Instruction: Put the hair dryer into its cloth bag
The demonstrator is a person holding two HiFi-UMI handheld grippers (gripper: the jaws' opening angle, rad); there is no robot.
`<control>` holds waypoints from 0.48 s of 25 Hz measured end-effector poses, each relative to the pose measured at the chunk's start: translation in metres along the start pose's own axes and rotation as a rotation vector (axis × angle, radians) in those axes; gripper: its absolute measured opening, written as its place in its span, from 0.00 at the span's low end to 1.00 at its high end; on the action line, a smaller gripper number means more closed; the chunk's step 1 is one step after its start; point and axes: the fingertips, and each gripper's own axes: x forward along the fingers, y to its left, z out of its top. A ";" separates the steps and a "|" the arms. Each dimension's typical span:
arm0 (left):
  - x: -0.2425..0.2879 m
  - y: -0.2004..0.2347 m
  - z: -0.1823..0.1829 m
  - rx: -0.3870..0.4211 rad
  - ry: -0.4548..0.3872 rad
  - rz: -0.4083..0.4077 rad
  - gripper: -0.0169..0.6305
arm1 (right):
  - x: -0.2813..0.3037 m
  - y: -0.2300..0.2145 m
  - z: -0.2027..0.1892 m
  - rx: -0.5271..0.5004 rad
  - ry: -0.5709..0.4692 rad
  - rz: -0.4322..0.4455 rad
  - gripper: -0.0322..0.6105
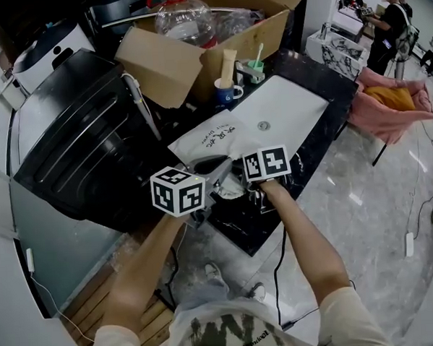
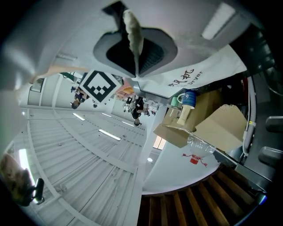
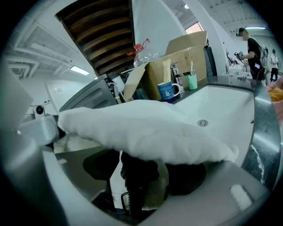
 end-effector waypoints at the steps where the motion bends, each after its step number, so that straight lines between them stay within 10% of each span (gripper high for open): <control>1: 0.000 0.000 0.000 0.001 -0.002 0.005 0.07 | -0.003 0.000 0.000 -0.010 0.000 -0.002 0.56; 12: 0.006 -0.002 -0.012 0.048 0.027 0.070 0.08 | -0.042 -0.002 -0.005 -0.064 -0.030 0.000 0.55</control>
